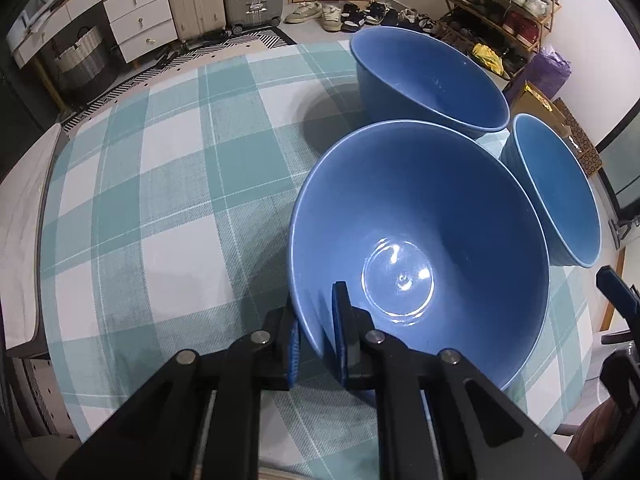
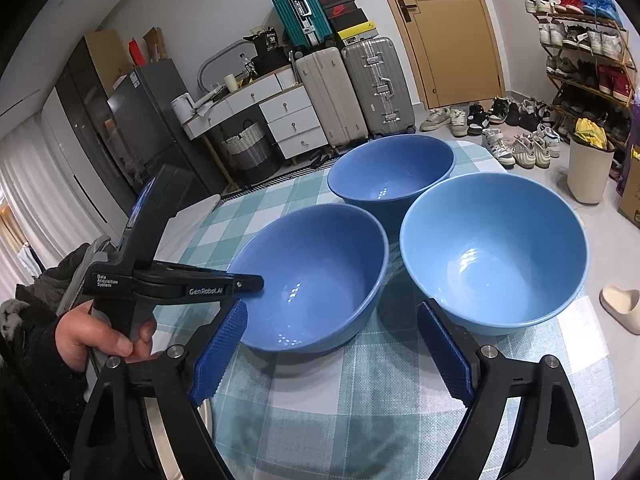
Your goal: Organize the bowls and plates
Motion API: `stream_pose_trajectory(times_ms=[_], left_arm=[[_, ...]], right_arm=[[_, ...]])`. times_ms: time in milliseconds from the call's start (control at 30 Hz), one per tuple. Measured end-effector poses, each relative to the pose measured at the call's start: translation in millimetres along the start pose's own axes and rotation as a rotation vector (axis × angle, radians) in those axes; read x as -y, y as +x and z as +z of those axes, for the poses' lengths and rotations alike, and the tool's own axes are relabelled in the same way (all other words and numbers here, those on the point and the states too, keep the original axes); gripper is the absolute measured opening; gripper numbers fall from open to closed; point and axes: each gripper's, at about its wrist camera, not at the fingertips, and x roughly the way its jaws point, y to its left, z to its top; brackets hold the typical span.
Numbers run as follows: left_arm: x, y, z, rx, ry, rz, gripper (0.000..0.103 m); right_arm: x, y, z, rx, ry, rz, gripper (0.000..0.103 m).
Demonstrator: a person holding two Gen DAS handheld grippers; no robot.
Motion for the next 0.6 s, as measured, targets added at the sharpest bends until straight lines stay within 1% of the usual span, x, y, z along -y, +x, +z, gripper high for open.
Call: stream_pose_trajectory(times_ms=[267, 333, 467, 600], left_arm=[[-10.4, -8.0, -11.5, -0.007, 0.022, 0.022, 0.012], [-12.2, -9.3, -15.1, -0.011, 0.035, 0.034, 0.012], [-17.6, -12.5, -20.2, -0.010, 0.050, 0.049, 0.012], [-24.6, -14.6, -25.2, -0.010, 0.047, 0.053, 0.012]], right_arm=[[-6.4, 4.1, 6.4, -0.003, -0.029, -0.011, 0.088], [-10.6, 0.9, 10.0, 0.002, -0.037, 0.009, 0.086], [-20.2, -9.1, 16.5, 0.036, -0.072, 0.017, 0.086], [-25.6, -3.5, 24.7, 0.025, -0.063, 0.038, 0.085]])
